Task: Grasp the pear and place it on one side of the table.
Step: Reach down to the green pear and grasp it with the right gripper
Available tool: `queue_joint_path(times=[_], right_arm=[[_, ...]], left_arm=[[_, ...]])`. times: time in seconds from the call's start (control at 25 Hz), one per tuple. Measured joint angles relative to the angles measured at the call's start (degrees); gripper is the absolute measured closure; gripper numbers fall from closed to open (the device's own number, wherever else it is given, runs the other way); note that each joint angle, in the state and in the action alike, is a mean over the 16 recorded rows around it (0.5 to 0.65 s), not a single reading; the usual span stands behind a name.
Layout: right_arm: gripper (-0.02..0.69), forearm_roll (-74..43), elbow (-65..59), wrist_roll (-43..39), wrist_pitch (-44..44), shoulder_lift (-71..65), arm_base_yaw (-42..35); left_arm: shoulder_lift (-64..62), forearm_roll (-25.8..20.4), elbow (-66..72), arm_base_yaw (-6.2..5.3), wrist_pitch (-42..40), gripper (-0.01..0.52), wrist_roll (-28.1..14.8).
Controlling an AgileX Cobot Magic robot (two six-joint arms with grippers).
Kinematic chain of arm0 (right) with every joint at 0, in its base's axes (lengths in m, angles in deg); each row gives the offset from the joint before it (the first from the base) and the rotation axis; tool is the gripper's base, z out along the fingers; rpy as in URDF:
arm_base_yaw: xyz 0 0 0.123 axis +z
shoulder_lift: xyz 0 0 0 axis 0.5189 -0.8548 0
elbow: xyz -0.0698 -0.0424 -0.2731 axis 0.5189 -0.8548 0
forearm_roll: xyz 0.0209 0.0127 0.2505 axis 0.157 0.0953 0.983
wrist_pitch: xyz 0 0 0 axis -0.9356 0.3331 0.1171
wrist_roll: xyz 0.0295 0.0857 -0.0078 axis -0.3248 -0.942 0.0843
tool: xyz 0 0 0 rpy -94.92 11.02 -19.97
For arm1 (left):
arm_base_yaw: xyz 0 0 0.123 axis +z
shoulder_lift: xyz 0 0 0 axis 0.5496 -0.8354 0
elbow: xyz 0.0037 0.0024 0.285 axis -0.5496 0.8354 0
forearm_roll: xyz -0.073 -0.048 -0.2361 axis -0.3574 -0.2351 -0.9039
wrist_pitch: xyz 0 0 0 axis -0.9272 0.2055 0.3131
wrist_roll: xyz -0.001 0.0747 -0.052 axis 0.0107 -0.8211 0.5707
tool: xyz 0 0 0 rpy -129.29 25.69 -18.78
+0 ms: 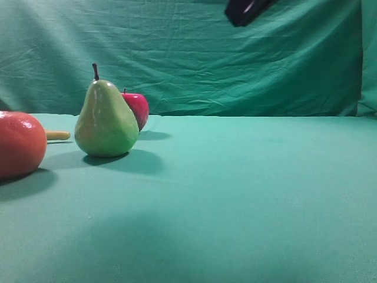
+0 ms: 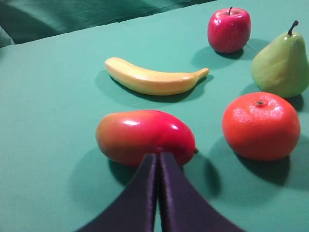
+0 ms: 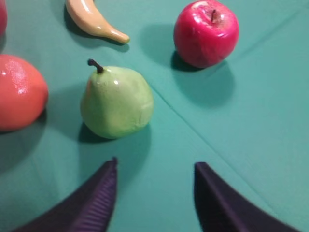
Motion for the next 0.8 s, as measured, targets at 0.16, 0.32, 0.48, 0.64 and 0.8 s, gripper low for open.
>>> queue_joint_path(times=[0.16,0.32,0.48,0.64,0.8], right_arm=[[0.089,0.0,5.5,0.3,2.0,-5.6,1.2],[0.01,0.0,10.6,0.5,3.8,-10.8,1.8],[-0.003,0.0,15.2,0.8,4.9,-15.8,2.0],[0.012,0.0,18.8,1.2,4.9,-20.3,2.1],[0.056,0.0,21.4,1.6,4.4,-23.8,2.1]], left_arm=[[0.0,0.0,0.0,0.0,0.0,0.514,0.0],[0.0,0.0,0.0,0.0,0.0,0.514,0.0],[0.0,0.0,0.0,0.0,0.0,0.514,0.0],[0.0,0.0,0.0,0.0,0.0,0.514,0.0],[0.0,0.0,0.0,0.0,0.0,0.514,0.0]])
